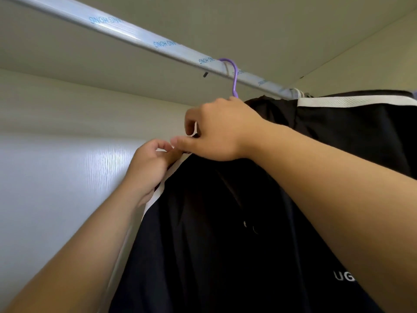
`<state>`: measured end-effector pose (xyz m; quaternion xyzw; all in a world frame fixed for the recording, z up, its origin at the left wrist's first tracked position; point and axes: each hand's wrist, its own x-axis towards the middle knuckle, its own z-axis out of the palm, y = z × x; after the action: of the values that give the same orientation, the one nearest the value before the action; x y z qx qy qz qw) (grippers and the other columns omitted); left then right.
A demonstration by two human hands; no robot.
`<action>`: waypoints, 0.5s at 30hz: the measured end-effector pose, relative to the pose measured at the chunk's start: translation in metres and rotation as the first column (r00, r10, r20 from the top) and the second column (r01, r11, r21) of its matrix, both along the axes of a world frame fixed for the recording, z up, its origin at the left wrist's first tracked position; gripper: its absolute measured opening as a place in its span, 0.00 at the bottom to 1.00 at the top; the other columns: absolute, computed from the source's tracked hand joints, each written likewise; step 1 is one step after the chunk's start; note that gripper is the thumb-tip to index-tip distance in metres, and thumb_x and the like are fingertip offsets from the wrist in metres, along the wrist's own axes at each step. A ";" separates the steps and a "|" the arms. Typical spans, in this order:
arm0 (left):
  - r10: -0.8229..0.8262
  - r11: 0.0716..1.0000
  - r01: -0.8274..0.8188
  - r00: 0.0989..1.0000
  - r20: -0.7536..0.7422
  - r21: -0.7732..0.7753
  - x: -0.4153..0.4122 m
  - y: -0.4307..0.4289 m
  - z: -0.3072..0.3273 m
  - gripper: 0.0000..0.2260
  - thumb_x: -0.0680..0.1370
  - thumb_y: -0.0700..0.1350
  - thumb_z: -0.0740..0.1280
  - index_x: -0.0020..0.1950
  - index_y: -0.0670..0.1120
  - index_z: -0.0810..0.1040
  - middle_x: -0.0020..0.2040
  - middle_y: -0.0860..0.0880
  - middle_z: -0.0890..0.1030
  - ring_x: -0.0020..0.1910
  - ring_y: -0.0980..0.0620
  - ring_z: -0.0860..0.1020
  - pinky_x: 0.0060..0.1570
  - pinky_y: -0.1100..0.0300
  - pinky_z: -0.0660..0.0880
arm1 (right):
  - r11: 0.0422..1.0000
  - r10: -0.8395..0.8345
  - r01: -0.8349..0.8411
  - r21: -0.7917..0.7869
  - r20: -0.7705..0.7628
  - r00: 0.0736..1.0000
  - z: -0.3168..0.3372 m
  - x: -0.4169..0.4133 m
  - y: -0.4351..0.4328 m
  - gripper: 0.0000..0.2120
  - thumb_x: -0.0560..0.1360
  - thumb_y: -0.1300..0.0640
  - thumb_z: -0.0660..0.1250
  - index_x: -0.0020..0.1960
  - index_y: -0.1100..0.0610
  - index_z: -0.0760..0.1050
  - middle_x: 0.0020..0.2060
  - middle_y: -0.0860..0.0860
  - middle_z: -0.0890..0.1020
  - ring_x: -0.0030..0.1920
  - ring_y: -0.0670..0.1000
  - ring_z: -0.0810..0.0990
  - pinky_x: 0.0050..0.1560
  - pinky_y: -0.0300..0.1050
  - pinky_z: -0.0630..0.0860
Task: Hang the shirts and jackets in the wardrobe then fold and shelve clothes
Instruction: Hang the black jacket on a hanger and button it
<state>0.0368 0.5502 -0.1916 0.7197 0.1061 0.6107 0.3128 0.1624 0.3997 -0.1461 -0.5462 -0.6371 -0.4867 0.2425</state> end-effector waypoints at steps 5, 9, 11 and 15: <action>-0.224 0.973 0.219 0.972 -0.068 -0.075 -0.018 0.015 -0.016 0.09 0.75 0.31 0.66 0.50 0.44 0.80 0.46 0.44 0.85 0.42 0.50 0.82 0.41 0.63 0.78 | 0.966 -0.256 0.249 0.067 0.143 0.956 -0.001 0.003 0.013 0.23 0.73 0.30 0.59 0.48 0.49 0.77 0.44 0.48 0.77 0.40 0.52 0.75 0.51 0.51 0.61; -0.223 0.969 0.224 0.975 0.014 -0.104 -0.030 0.028 -0.034 0.17 0.73 0.24 0.67 0.51 0.44 0.80 0.53 0.45 0.84 0.51 0.46 0.84 0.49 0.57 0.81 | 0.965 -0.252 0.234 0.120 0.164 0.954 -0.004 0.001 0.022 0.16 0.77 0.42 0.58 0.37 0.51 0.69 0.33 0.47 0.75 0.35 0.52 0.73 0.49 0.51 0.59; -0.148 0.985 0.150 0.989 0.027 -0.086 -0.033 0.030 -0.044 0.16 0.73 0.26 0.70 0.52 0.45 0.79 0.53 0.48 0.84 0.50 0.47 0.85 0.50 0.58 0.81 | 0.959 -0.260 0.237 0.153 0.148 0.954 -0.004 0.002 0.023 0.17 0.78 0.45 0.56 0.35 0.52 0.67 0.31 0.48 0.73 0.34 0.52 0.72 0.49 0.51 0.60; 0.149 0.988 -0.151 0.988 0.045 0.034 -0.036 0.029 -0.055 0.12 0.71 0.35 0.77 0.50 0.46 0.81 0.48 0.55 0.84 0.43 0.57 0.85 0.43 0.69 0.78 | 0.948 -0.290 0.260 0.184 0.160 0.943 -0.005 0.002 0.027 0.19 0.79 0.44 0.54 0.34 0.53 0.67 0.29 0.48 0.72 0.32 0.51 0.68 0.49 0.51 0.60</action>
<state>0.0013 0.5795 -0.2461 0.7023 0.1417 0.6495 0.2546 0.1645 0.4266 -0.1507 -0.5611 -0.5327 -0.6144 0.1546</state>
